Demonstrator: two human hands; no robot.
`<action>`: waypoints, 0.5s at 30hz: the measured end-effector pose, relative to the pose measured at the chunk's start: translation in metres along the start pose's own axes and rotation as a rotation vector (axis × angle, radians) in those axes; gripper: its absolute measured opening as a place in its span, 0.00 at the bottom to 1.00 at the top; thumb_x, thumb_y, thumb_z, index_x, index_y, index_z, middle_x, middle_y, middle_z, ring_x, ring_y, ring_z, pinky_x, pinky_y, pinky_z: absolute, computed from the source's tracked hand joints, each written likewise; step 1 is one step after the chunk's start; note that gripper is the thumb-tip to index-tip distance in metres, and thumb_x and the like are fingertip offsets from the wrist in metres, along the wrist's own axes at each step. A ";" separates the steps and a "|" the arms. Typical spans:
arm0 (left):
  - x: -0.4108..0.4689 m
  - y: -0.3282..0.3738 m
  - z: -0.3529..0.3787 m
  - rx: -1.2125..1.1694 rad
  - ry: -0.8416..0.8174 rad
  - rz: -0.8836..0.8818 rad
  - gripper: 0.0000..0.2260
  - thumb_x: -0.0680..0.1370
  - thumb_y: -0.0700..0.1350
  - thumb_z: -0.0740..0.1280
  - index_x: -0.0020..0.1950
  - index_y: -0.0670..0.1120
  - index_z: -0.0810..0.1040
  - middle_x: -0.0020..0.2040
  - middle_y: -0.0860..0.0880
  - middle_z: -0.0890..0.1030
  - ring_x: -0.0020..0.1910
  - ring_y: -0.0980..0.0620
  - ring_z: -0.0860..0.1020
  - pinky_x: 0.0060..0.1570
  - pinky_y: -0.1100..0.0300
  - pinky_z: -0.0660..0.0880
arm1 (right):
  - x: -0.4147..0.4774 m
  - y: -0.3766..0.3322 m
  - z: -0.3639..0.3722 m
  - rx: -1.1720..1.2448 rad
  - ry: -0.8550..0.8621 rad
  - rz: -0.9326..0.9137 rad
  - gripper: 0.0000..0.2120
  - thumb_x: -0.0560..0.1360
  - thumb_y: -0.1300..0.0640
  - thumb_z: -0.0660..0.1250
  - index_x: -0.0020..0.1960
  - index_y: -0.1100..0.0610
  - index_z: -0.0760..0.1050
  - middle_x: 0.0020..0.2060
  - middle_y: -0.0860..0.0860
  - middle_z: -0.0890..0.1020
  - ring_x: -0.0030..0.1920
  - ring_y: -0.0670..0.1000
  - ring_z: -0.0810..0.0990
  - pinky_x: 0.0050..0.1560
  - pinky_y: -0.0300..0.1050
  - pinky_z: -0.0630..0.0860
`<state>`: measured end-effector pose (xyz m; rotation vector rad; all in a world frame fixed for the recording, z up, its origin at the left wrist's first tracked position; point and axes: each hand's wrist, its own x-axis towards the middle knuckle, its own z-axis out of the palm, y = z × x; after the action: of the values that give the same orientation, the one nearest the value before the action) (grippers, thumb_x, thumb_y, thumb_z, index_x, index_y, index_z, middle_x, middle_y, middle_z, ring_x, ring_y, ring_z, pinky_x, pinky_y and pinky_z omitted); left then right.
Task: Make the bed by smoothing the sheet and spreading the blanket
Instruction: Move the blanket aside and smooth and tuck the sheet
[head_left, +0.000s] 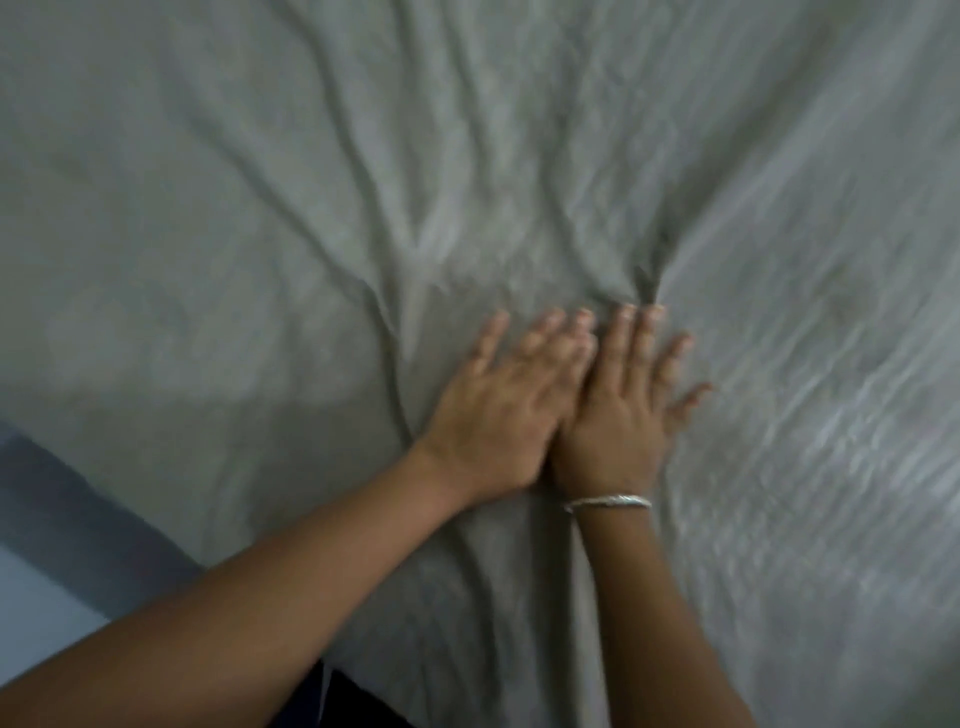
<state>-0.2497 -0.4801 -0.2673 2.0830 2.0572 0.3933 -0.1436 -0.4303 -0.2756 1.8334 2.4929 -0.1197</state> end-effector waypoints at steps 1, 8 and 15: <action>0.006 0.009 0.002 -0.036 0.002 0.030 0.23 0.77 0.44 0.54 0.71 0.39 0.66 0.72 0.42 0.67 0.72 0.44 0.65 0.71 0.43 0.54 | -0.001 0.012 -0.005 -0.029 0.000 0.040 0.27 0.78 0.48 0.50 0.73 0.60 0.62 0.71 0.60 0.65 0.71 0.67 0.60 0.65 0.72 0.51; 0.012 -0.040 0.014 0.061 -0.067 -0.037 0.24 0.77 0.51 0.55 0.71 0.42 0.67 0.72 0.44 0.68 0.71 0.44 0.67 0.69 0.40 0.57 | 0.019 -0.018 0.003 -0.132 -0.074 -0.194 0.28 0.77 0.49 0.51 0.71 0.64 0.64 0.70 0.60 0.67 0.71 0.62 0.63 0.69 0.65 0.49; -0.019 -0.147 -0.027 0.255 -0.117 -0.214 0.29 0.76 0.53 0.56 0.74 0.43 0.61 0.75 0.45 0.62 0.73 0.45 0.62 0.69 0.36 0.52 | 0.051 -0.144 0.014 0.037 -0.153 -0.159 0.35 0.75 0.42 0.49 0.71 0.66 0.63 0.71 0.64 0.65 0.72 0.63 0.62 0.69 0.61 0.58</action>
<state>-0.3980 -0.4975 -0.2891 1.9303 2.3303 -0.0257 -0.2960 -0.4260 -0.2885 1.5703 2.5414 -0.3013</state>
